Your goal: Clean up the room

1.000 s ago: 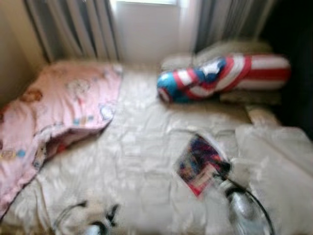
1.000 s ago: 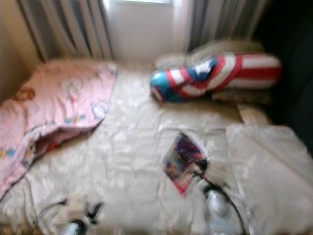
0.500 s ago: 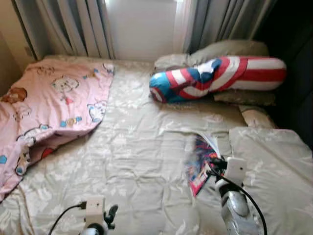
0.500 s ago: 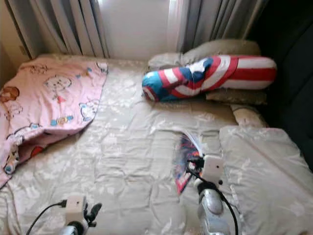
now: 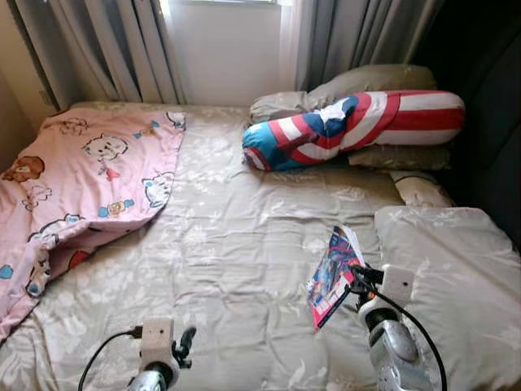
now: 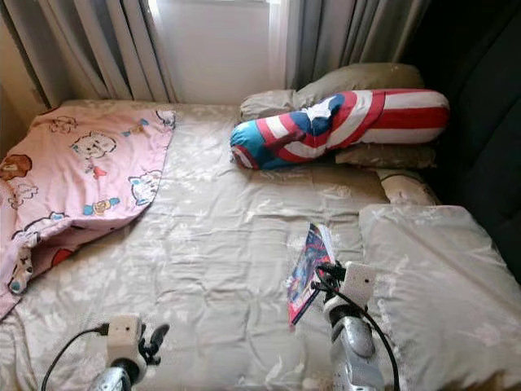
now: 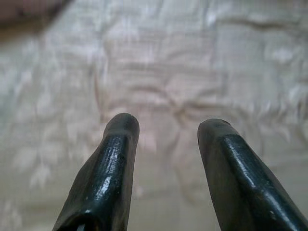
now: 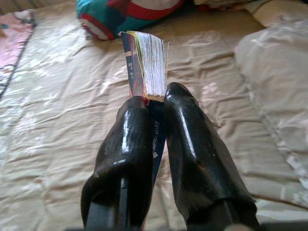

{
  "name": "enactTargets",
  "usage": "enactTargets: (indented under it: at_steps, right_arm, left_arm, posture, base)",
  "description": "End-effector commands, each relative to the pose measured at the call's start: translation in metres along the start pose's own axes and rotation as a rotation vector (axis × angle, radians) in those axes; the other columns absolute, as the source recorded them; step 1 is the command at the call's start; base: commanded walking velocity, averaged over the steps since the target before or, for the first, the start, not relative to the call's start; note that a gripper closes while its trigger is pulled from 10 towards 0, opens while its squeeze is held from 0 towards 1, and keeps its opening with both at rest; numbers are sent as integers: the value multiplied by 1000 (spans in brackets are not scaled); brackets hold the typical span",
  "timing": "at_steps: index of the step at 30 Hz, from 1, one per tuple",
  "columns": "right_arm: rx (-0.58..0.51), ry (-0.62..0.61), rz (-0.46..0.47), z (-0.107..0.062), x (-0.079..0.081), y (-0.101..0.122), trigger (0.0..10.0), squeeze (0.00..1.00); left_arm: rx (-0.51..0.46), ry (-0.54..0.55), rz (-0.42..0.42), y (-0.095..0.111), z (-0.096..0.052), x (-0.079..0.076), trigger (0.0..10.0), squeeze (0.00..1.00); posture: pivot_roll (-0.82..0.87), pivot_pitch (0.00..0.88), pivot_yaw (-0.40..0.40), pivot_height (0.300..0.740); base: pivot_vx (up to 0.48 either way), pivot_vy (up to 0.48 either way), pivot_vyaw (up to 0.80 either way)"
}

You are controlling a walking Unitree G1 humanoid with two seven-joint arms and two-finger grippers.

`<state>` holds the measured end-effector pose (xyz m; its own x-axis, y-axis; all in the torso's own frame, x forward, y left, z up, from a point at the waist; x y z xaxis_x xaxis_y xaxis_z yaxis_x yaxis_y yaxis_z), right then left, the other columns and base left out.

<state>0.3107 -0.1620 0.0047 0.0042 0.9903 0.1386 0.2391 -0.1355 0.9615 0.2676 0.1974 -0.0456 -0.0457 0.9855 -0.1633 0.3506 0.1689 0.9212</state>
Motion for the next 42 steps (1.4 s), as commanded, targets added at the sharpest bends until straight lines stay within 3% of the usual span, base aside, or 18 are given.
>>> enactTargets:
  at_steps: [1,4,5,6,12,21,29,42]
  right_arm:
    - [-57,34,-22,4,7,15,10000,0]
    - [-66,47,-41,3,8,16,10000,0]
    - [-64,73,-61,1,11,15,10000,0]
    - [-62,84,-61,0,12,14,10000,0]
    - [-85,151,-39,-1,23,17,10000,0]
    - [-43,103,-63,3,18,14,10000,0]
    - [-88,77,-59,1,14,19,10000,0]
    - [-104,88,-61,1,20,21,10000,0]
  left_arm:
    - [-59,-6,-9,10,1,-1,10000,0]
    - [-140,-25,0,24,1,-4,10000,0]
    - [-265,-36,15,49,0,-6,10000,0]
    - [-319,-44,24,62,-1,-11,10000,0]
    - [-441,-70,21,96,-9,-30,10000,0]
    - [-432,-93,7,107,-14,-44,10000,0]
    - [-427,-86,0,115,-11,-44,10000,0]
    - [-389,-84,-12,109,-10,-42,10000,0]
  posture:
    - [9,2,-53,740]
    - [7,0,-52,740]
    - [9,0,-54,740]
    - [9,0,-54,740]
    - [9,0,-55,740]
    - [4,0,-50,730]
    - [3,0,-51,715]
    - [10,9,-50,696]
  base:
    - [0,0,0]
    - [0,0,0]
    - [0,0,0]
    - [0,0,0]
    - [0,0,0]
    - [0,0,0]
    - [0,0,0]
    - [0,0,0]
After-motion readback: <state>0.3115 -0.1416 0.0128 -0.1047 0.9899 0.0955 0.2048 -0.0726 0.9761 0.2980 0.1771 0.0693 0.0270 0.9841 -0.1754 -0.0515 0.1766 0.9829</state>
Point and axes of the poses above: a point about 5 cm out from each wrist's last joint towards the gripper, its own z axis pointing out of the wrist towards the gripper, its own y axis along the axis of the wrist's last joint, x = y × z, the point moved 4 cm from there along z, pointing out of the wrist towards the gripper, and after that the axes turned 8 degrees about -z, right-handed, at the moved point
